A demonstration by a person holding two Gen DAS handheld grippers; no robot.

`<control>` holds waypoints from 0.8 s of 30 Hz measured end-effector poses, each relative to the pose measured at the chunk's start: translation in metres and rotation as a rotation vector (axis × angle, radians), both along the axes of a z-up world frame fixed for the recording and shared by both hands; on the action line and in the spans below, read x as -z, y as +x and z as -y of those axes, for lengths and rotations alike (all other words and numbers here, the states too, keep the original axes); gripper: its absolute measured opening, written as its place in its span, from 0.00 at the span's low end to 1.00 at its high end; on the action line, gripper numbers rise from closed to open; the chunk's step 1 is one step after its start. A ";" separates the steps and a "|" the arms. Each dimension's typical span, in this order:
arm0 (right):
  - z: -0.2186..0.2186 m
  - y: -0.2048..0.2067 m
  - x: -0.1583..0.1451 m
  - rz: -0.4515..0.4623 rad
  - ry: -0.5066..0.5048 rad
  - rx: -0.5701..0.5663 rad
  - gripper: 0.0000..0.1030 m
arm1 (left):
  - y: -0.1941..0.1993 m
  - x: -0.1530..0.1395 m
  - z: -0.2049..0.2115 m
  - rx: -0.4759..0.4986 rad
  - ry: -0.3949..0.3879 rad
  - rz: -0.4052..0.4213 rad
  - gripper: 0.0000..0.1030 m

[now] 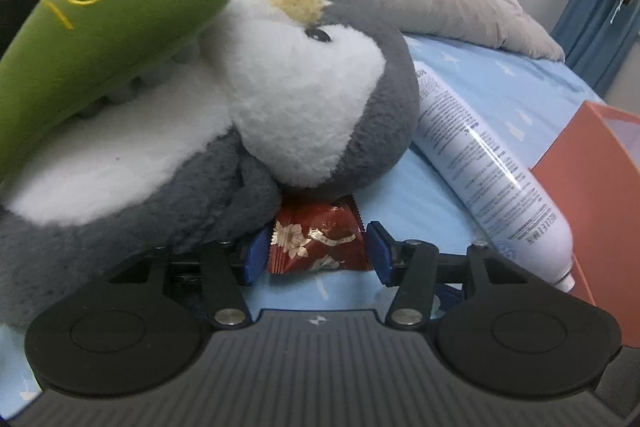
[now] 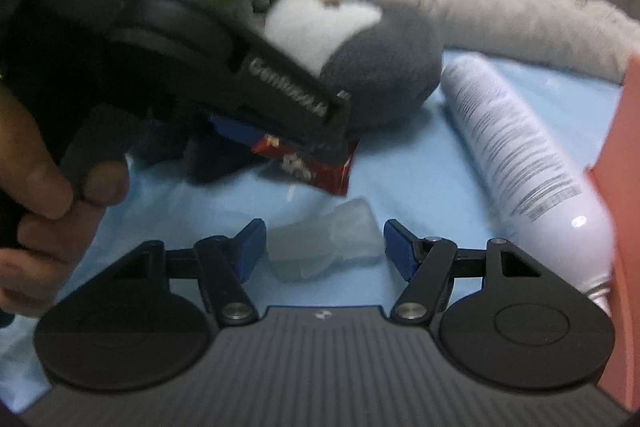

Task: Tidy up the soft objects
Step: 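Grasp the red candy packet with the left tool while the right tool approaches the clear cup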

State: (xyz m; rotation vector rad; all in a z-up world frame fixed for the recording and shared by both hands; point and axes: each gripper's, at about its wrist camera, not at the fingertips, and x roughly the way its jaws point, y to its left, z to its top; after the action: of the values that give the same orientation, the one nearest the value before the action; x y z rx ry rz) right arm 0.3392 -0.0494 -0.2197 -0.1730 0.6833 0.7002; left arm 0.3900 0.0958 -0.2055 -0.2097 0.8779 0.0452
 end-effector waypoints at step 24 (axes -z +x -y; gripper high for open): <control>0.038 -0.049 -0.023 -0.041 -0.021 0.112 0.39 | -0.082 -0.038 0.002 -0.049 -0.045 0.039 0.38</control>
State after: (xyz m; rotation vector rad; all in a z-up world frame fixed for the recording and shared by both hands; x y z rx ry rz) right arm 0.2902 -0.0878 -0.1966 -0.1392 0.7339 0.5909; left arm 0.3083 0.0938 -0.1677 -0.2737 0.8350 0.0668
